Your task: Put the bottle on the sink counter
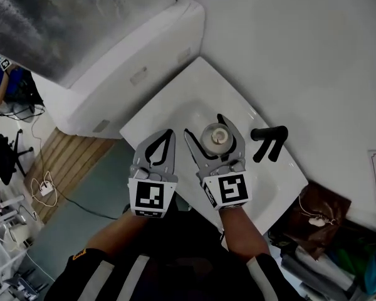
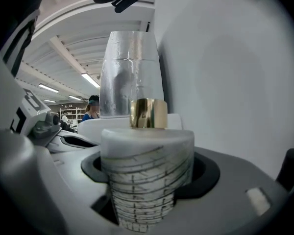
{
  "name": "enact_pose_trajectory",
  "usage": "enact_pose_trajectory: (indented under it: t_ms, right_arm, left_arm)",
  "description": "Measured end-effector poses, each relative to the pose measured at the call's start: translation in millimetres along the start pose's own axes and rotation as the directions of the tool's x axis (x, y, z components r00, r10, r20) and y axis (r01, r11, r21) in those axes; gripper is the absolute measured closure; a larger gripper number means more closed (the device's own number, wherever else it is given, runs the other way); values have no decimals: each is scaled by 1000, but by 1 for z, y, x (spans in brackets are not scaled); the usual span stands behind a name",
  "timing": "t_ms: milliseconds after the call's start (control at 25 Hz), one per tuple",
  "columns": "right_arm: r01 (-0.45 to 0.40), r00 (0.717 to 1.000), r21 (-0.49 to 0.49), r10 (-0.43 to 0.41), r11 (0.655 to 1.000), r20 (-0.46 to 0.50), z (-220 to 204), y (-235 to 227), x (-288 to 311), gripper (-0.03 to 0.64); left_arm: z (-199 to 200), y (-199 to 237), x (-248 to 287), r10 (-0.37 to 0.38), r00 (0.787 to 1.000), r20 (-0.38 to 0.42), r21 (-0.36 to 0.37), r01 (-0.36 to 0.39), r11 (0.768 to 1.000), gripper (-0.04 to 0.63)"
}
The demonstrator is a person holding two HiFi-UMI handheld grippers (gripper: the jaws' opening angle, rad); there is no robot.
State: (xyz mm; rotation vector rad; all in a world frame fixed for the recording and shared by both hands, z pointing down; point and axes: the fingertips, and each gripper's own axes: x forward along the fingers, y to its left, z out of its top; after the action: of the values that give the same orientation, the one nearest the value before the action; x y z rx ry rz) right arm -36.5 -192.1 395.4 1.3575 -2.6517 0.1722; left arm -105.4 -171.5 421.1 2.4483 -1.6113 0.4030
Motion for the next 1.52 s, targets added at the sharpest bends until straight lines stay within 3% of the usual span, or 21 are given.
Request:
enact_pose_trajectory:
  t_ms: [800, 1520]
  right_arm:
    - [91, 995, 16, -90, 996, -33, -47, -61, 129, 278]
    - [157, 981, 38, -151, 987, -124, -105, -92, 185, 279]
  left_arm:
    - [-38, 47, 107, -47, 994, -98, -8, 47, 999, 596]
    - [-52, 59, 153, -110, 982, -153, 17, 114, 993, 596]
